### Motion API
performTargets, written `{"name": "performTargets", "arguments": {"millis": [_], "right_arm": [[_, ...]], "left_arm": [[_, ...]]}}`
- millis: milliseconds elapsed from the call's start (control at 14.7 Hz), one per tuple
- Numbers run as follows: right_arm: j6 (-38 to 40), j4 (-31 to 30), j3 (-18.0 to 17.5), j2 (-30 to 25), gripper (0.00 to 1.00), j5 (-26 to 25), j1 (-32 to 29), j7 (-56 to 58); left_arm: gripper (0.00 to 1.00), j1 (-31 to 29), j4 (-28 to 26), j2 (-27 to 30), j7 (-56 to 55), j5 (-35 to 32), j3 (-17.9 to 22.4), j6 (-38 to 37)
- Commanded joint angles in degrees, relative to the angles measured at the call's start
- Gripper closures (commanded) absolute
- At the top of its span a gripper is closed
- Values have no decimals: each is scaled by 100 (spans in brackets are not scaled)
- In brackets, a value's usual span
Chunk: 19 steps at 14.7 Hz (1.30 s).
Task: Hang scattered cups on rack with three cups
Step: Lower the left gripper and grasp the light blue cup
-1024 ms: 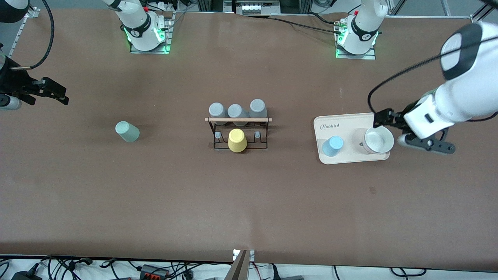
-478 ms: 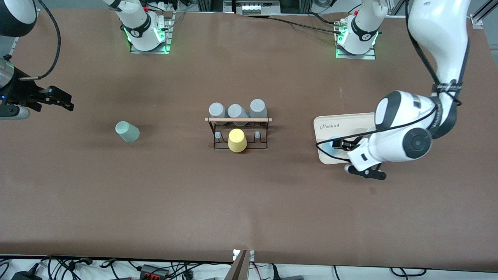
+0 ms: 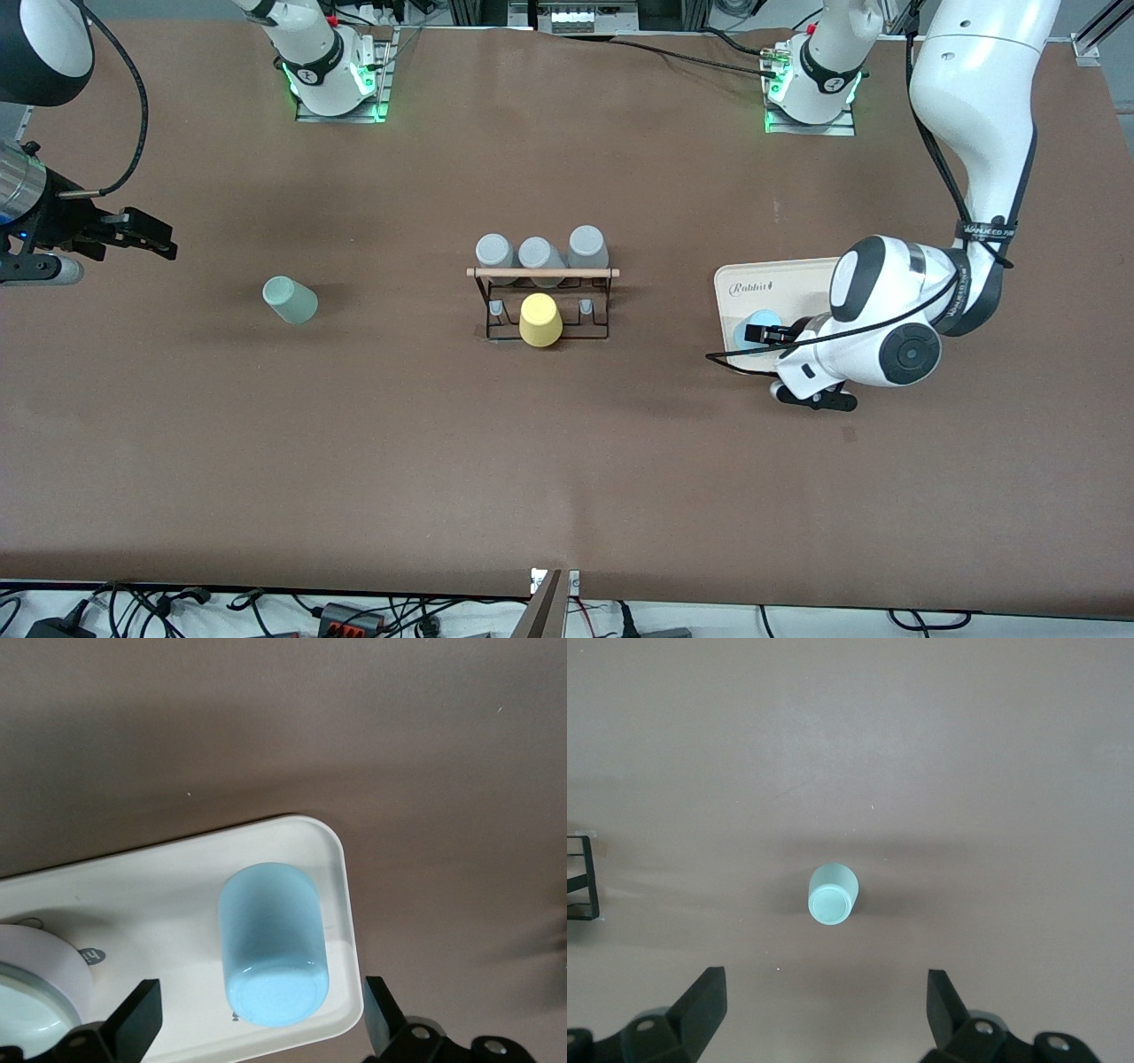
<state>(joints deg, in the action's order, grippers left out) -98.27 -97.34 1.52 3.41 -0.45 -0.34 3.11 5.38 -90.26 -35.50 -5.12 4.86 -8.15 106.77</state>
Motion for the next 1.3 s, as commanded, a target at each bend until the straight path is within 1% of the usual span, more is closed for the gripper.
{"name": "performTargets", "arguments": {"millis": [0, 273, 478, 614, 683, 751, 819, 887, 956, 1024, 1229], "right_arm": [[-60, -48, -11, -59, 0, 18, -28, -12], [-131, -135, -11, -112, 0, -8, -19, -12], [-140, -153, -2, -103, 0, -8, -28, -12], [-140, -144, -2, -86, 0, -8, -28, -12], [-140, -144, -2, -77, 0, -8, -28, -12], [-123, -136, -2, -68, 0, -8, -19, -4], [-88, -118, -2, -68, 0, -17, -1, -4], [-70, -118, -2, -68, 0, -17, 16, -4], [-78, -118, -2, -68, 0, -17, 16, 5], [-78, -109, -2, -59, 0, -8, 8, -4], [-78, -109, -2, -51, 0, -8, -1, -4]], "left_arm": [[0, 59, -158, -9, -200, -99, 15, -7], [0, 95, -238, -88, -323, -99, 6, 2], [0, 296, -273, -167, -709, -99, 15, 19], [0, 297, -352, -167, -771, -108, 15, 186], [6, 297, -396, -167, -771, -108, 23, 195], [23, 288, -387, -159, -771, -108, 24, 195], [45, 288, -379, -150, -771, -108, 32, 195], [61, 262, -379, -132, -771, -108, 32, 195], [74, 227, -361, -124, -771, -108, 32, 187], [83, 218, -335, -106, -771, -100, 41, 187], [93, 209, -203, -10, -806, -82, 32, 169]]}}
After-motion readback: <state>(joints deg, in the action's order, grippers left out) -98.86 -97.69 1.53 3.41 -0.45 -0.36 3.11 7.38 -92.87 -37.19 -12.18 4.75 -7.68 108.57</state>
